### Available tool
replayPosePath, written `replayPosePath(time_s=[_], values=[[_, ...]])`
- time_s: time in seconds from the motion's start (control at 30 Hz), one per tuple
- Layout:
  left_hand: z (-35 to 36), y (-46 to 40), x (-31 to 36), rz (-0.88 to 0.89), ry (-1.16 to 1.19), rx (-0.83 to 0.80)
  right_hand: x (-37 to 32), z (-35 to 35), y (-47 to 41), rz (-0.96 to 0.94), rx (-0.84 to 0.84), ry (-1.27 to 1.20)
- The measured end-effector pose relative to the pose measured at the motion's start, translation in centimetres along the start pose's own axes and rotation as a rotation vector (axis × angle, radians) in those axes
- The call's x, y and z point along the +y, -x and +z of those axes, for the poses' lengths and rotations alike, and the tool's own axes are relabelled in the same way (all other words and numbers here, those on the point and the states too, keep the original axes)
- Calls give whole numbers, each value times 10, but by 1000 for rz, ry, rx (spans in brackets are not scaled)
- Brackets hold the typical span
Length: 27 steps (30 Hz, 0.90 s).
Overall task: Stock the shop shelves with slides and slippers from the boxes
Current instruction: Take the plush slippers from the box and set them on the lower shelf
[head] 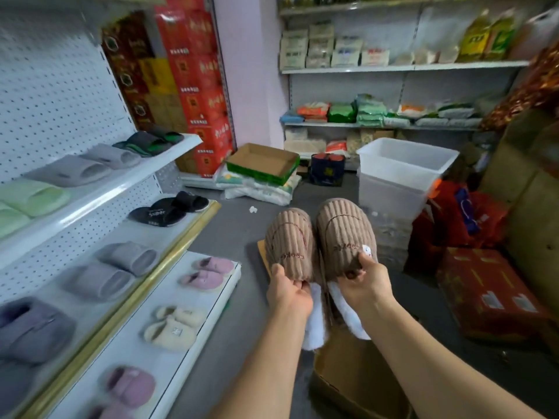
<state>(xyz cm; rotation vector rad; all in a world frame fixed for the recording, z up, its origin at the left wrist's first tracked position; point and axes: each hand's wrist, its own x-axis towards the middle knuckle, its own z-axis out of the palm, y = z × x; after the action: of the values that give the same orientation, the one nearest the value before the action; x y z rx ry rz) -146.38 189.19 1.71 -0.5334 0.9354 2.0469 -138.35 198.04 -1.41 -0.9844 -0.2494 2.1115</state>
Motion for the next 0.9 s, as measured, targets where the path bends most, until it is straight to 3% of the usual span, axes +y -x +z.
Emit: replayPosePath(time_s=[0.4, 0.9], values=[[-37, 75, 70, 166, 68, -39, 45, 52, 70, 116, -74, 186], [-146, 185, 45, 355, 232, 147, 74, -13, 161, 346, -255, 484]])
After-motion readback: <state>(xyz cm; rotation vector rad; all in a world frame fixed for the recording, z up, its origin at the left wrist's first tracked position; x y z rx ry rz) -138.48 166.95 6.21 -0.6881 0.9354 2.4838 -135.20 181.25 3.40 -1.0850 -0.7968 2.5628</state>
